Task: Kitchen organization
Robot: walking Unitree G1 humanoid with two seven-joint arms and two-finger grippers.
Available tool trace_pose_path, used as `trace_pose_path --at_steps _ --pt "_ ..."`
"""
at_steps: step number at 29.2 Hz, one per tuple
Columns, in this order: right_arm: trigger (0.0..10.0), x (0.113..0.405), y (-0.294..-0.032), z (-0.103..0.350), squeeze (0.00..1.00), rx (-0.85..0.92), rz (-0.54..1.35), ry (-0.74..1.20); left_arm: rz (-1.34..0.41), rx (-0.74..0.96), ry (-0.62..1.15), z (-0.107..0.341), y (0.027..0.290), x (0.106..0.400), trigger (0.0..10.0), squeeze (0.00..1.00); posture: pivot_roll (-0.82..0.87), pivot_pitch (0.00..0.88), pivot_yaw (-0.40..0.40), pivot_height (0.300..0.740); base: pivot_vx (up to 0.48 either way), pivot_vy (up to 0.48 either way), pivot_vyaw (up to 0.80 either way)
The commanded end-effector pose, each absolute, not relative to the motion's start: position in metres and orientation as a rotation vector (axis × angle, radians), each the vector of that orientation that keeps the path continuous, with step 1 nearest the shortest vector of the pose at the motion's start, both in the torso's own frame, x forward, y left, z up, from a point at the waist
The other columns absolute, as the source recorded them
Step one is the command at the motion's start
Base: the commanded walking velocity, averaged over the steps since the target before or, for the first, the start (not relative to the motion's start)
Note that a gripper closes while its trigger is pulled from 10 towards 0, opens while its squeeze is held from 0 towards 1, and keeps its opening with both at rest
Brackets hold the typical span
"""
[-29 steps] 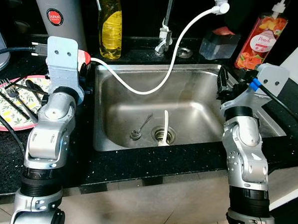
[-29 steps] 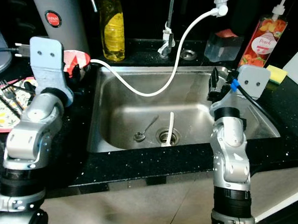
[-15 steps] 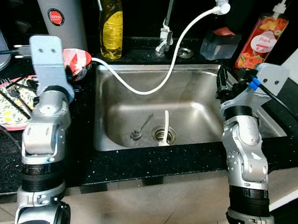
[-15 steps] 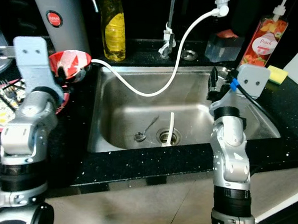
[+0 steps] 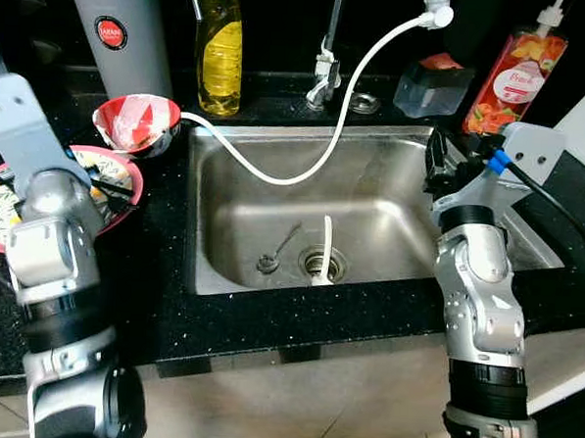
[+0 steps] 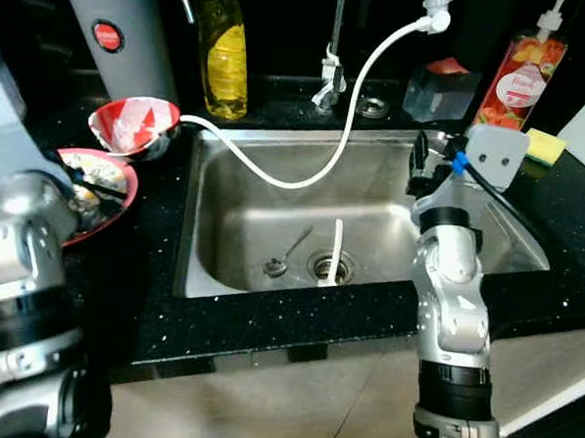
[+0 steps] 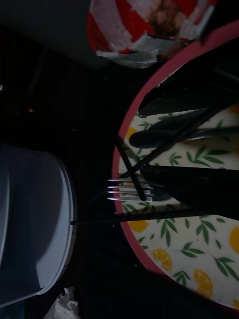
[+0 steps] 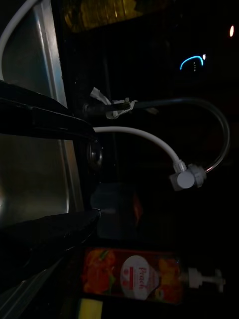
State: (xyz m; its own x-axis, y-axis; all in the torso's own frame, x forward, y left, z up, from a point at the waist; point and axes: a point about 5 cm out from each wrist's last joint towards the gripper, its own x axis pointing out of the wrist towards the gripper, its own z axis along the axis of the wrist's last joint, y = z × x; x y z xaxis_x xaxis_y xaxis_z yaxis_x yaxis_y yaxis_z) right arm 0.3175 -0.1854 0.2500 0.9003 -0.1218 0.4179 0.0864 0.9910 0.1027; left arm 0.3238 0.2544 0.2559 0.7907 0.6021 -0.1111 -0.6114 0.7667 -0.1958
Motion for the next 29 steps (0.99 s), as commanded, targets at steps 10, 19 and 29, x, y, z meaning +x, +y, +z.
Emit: trace_pose_path --at_steps 10,19,29 --pt "10.0 0.318 -0.187 0.251 0.0 0.079 -0.116 -0.444 0.64 -0.432 0.115 0.247 0.256 0.349 10.0 1.0 0.09 0.0 -0.033 0.74 0.0 0.0 0.0" --pt "10.0 0.318 -0.187 0.252 0.0 0.084 -0.121 -0.447 0.756 -0.462 0.074 0.255 0.279 0.352 10.0 0.0 0.08 0.0 -0.031 0.74 0.0 0.0 0.0" --pt "10.0 0.319 -0.188 0.252 0.0 0.082 -0.123 -0.447 0.868 -0.461 -0.01 0.262 0.298 0.346 10.0 0.0 0.08 0.0 -0.037 0.74 0.0 0.0 0.0"
